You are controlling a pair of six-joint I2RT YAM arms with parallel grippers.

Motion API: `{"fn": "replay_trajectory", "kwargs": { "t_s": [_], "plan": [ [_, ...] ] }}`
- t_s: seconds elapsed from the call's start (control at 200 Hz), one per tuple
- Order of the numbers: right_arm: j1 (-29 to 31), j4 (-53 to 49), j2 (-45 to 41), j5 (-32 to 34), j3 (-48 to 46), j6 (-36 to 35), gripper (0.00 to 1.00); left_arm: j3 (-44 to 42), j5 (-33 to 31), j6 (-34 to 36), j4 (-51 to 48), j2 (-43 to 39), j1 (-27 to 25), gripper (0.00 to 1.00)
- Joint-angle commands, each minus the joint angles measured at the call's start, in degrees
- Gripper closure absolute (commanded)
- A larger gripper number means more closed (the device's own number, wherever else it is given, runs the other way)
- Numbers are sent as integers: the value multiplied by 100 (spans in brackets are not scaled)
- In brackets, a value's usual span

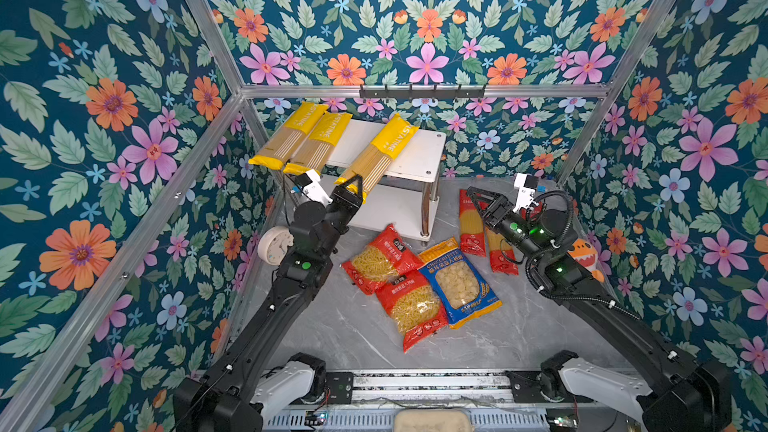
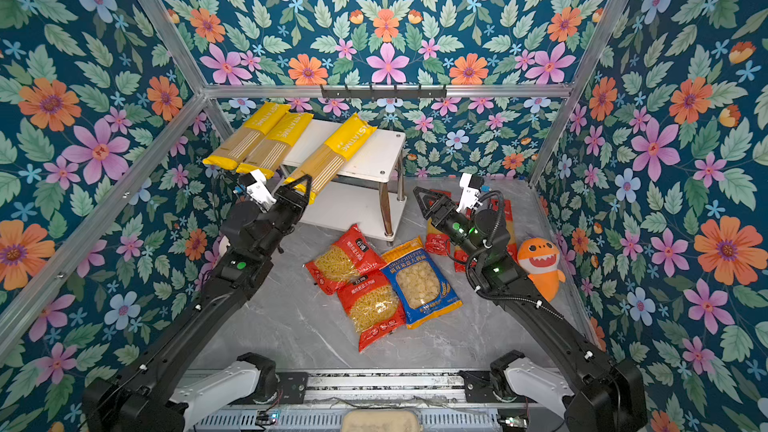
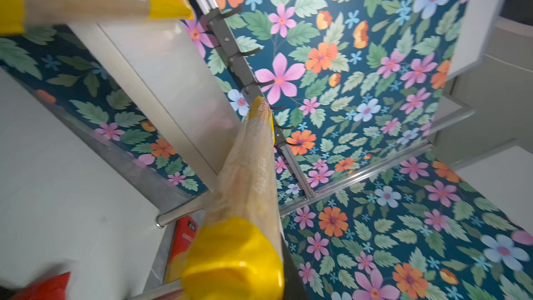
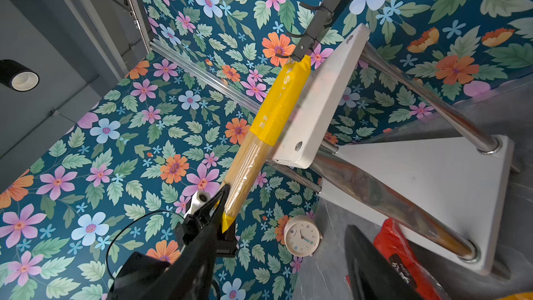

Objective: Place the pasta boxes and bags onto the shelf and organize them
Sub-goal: 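Lay the pack on the top tier with the left gripper while the right releases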

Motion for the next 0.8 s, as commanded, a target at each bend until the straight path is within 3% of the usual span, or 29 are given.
{"fn": "replay_trajectory", "kwargs": {
  "t_s": [0.0,0.26,0.63,0.795],
  "plan": [
    [12,355,-9,-18,-76,139,29,392,189,78,-355,141,273,100],
    [91,858,277,-138,-345,459,30,778,136,-27,-531,663,702,100],
    [94,990,557,-282,-244,479,30,485,-796,-543,-375,562,722,100],
    [99,1014,592,-299,-204,498,31,395,-586,-761,-264,669,913,100]
  ]
}}
